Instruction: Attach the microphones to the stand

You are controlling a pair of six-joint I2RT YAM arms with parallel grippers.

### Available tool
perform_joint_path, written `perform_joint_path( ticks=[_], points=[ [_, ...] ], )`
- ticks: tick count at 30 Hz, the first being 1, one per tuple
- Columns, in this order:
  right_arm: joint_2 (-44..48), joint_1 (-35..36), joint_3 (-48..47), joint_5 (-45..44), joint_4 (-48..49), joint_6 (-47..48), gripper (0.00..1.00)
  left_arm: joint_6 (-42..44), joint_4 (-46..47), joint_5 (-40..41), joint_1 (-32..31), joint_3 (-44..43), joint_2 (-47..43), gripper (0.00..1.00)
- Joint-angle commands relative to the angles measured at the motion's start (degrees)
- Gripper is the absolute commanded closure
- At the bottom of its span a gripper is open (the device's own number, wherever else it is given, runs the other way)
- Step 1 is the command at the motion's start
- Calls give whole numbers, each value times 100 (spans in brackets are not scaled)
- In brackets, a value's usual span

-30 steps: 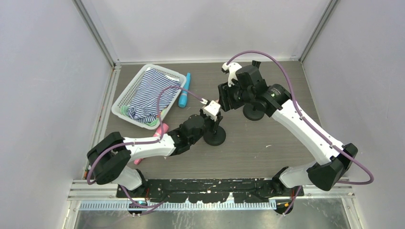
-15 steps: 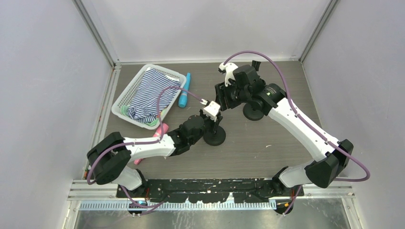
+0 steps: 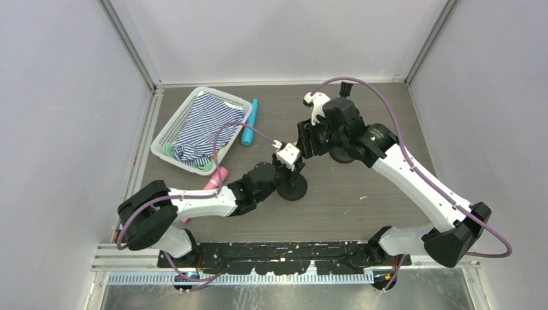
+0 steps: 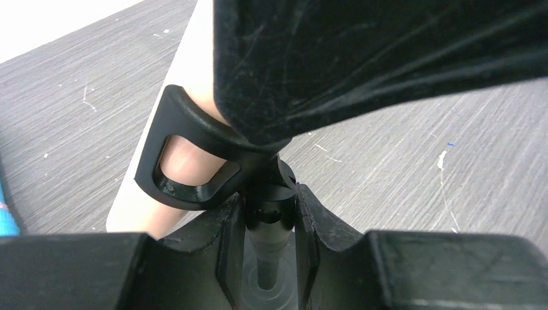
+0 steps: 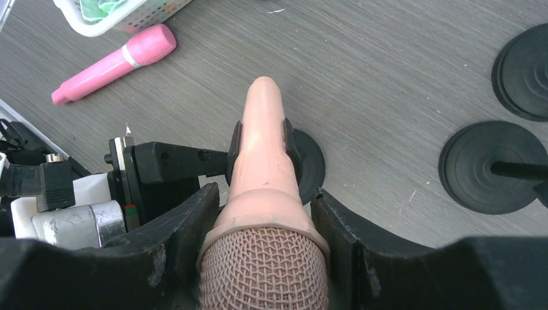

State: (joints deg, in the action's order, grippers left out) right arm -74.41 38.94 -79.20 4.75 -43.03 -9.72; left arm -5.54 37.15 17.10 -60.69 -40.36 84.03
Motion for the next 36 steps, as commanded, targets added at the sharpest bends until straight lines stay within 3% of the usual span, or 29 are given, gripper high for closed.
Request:
perform_joint_path(
  ticks=[1,5,11,16,21,24,30,36],
  points=[
    [244,142,-2,430,-75,-473,41,-102,739,-515,-145,-2,-324,100],
    [524,143,-193,401,22,-631,32,-114,794,-600,-138,118,-396,100],
    [1325,146,-93,-24,502,-773,26,-105,1043,-520,-145,437,-542,100],
    [2439,141,616,-444,1117,-798,25,-96,1412,-358,-145,679,-523,100],
    [3402,143,1445,-746,1320,-738,23,16,1639,-889,-137,924,-442,98],
    [3941,143,1949,-1009,1299,-703,23,-79,1705,-1060,-145,1049,-406,82],
    [4735,146,2578,-1141,1272,-782,22,-136,1510,-1430,-142,1134,-403,35],
    [4957,142,2722,-1091,1051,-837,22,-58,1392,-1429,-150,1245,-399,29]
  ],
)
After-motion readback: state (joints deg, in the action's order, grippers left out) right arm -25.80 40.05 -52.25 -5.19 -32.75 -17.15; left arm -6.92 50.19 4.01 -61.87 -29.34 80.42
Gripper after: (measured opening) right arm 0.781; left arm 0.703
